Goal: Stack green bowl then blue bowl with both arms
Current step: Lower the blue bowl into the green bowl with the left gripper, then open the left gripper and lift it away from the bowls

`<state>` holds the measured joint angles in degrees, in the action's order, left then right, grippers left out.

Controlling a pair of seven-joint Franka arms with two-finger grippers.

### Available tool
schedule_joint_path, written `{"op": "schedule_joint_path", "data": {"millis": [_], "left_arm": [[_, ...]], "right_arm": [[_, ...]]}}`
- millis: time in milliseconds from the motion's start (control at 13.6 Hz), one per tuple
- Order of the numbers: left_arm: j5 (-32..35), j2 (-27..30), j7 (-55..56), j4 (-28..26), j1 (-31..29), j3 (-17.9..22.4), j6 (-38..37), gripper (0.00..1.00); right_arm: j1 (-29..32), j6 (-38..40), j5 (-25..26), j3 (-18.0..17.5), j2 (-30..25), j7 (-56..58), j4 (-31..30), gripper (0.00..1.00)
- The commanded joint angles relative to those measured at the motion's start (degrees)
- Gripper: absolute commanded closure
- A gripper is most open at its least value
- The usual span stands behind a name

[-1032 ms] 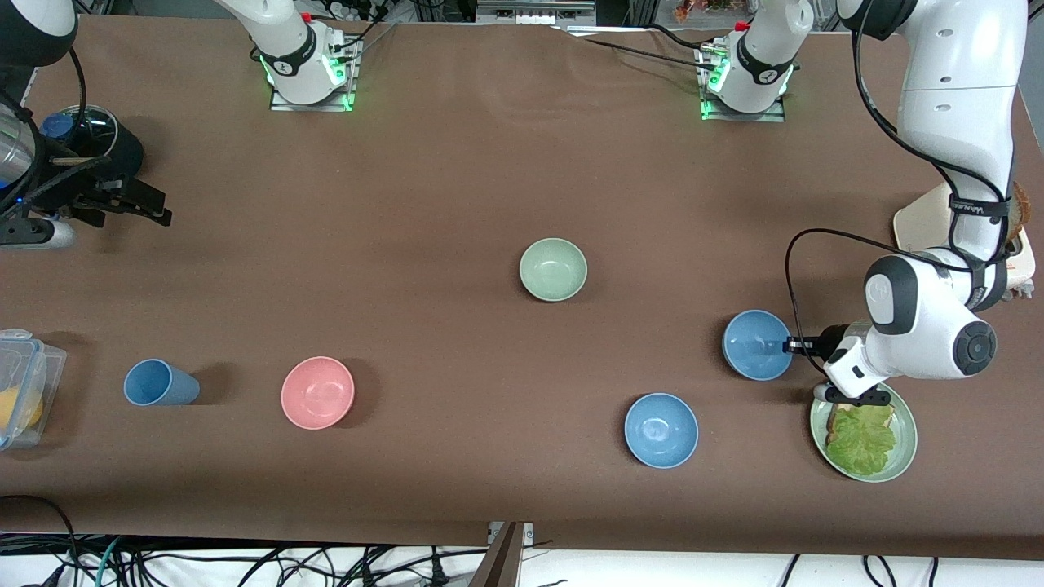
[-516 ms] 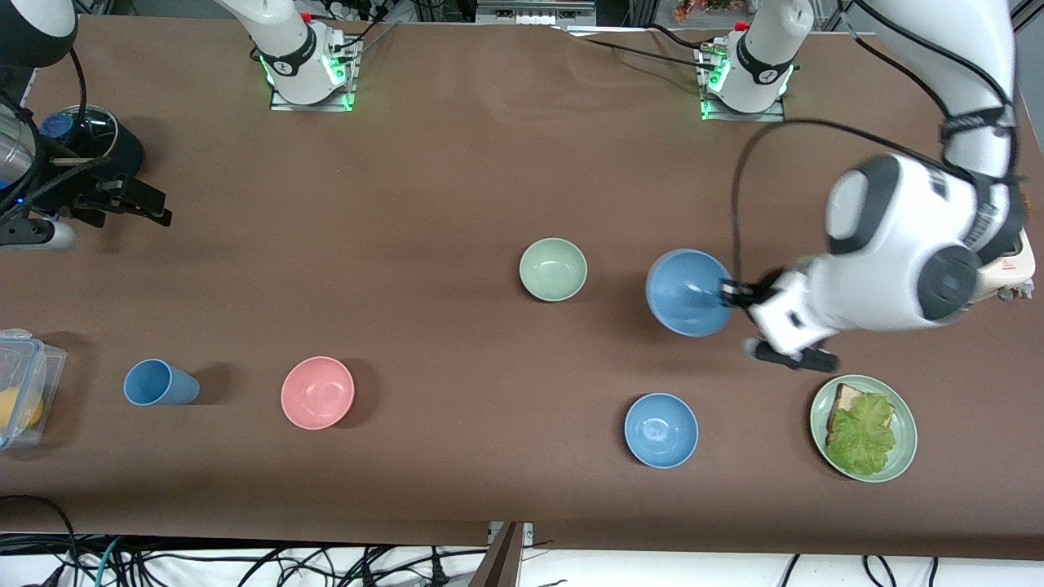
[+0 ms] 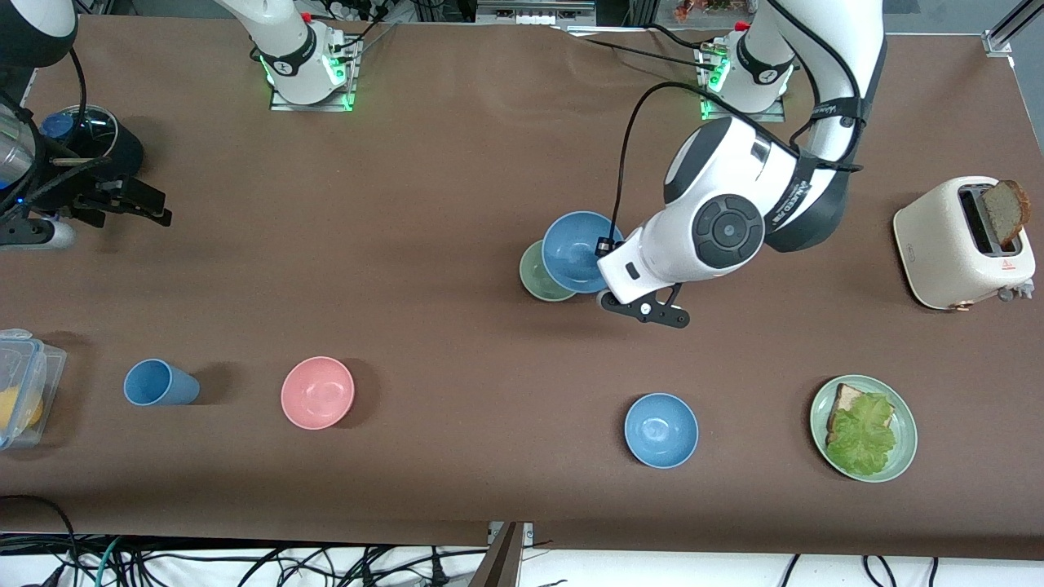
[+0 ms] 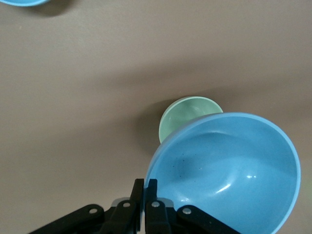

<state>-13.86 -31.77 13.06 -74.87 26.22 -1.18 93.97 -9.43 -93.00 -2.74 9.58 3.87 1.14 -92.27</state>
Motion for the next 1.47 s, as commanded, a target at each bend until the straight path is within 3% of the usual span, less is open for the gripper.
{"op": "schedule_joint_path", "data": {"millis": [0, 442, 1032, 1106, 1180, 1253, 1401], "left_arm": [[-0.20, -1.53, -0.31, 0.51, 1.29, 0.92, 0.42, 1.00], [1.72, -6.10, -1.01, -6.60, 5.86, 0.92, 9.03, 1.00], [3.93, -8.22, -1.81, -9.33, 7.44, 0.83, 17.38, 1.00], [3.76, -8.22, -1.63, -9.33, 7.44, 0.83, 17.30, 0.82], [3.50, -8.22, -1.80, -9.25, 6.83, 0.92, 17.12, 0.21], [3.41, -7.88, -1.81, -9.24, 6.04, 0.83, 16.60, 0.00], [3.32, -6.56, -1.81, -8.90, 5.60, 0.92, 13.36, 0.00]], "right_arm": [[-0.06, -0.43, 0.19, 0.27, -0.71, 0.97, -0.72, 0.00], [0.03, -0.52, 0.19, 0.27, -0.71, 0.97, -0.72, 0.00], [0.12, -0.52, 0.19, 0.36, -0.71, 0.97, -0.72, 0.00], [0.12, -0.52, 0.19, 0.36, -0.62, 0.97, -0.72, 0.00], [0.12, -0.52, 0.19, 0.36, -0.62, 0.97, -0.72, 0.00], [0.12, -0.52, 0.19, 0.36, -0.62, 0.97, -0.72, 0.00], [0.12, -0.52, 0.19, 0.36, -0.62, 0.97, -0.72, 0.00]]}}
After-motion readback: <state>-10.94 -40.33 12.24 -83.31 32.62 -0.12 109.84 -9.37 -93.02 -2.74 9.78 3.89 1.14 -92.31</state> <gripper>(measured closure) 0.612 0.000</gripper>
